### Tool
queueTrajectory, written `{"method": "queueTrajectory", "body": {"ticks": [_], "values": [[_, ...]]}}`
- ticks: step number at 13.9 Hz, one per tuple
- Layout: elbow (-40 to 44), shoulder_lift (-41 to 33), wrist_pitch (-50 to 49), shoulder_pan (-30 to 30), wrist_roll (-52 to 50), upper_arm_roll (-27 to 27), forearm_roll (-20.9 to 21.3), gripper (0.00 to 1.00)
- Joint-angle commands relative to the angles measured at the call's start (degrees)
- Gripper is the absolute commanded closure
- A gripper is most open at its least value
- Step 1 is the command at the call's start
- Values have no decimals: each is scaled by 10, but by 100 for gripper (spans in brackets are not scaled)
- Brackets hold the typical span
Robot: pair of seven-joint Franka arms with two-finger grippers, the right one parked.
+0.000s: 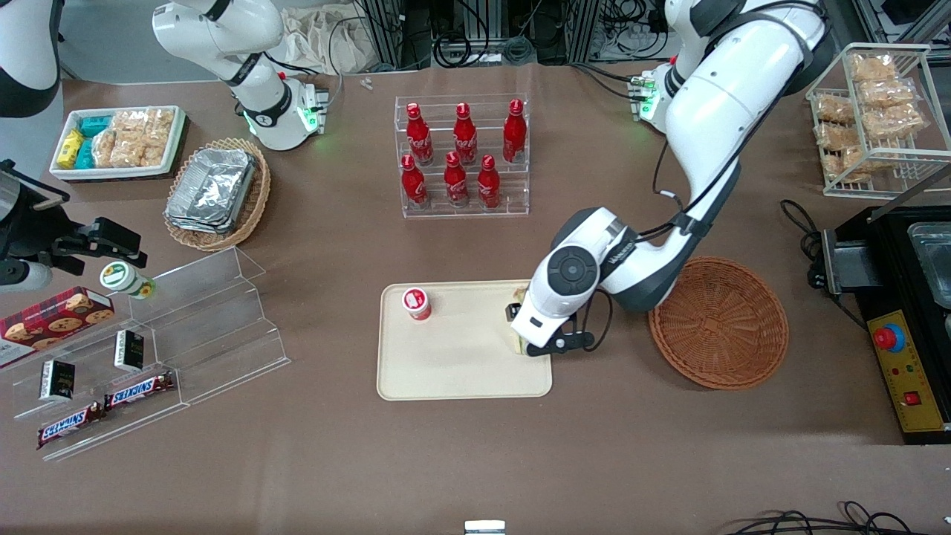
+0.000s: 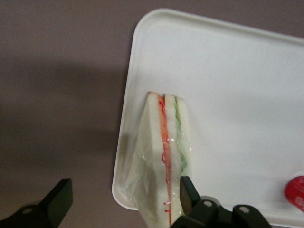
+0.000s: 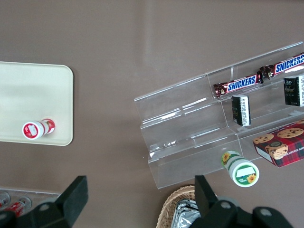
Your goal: Place sandwich from basket to tray
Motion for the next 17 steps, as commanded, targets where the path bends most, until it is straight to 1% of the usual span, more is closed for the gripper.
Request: {"method": "queueTrajectory", "body": {"ticks": [1, 5, 8, 9, 10, 11, 12, 13, 14, 17], "values": [[-11, -65, -18, 29, 5, -2, -31, 0], [-11, -135, -94, 63, 7, -1, -31, 0], [-11, -201, -168, 118, 8, -3, -34, 0], [-11, -221, -190, 134, 14, -3, -43, 0], [-14, -242, -207, 150, 42, -2, -52, 0], [-16, -259, -230, 176, 94, -1, -70, 0], [-15, -274, -255, 205, 151, -1, -99, 0], [-17, -292, -265, 234, 196, -1, -116, 0], [-22, -304, -272, 254, 230, -1, -118, 0], [-43, -320, -279, 283, 280, 2, -118, 0]]}}
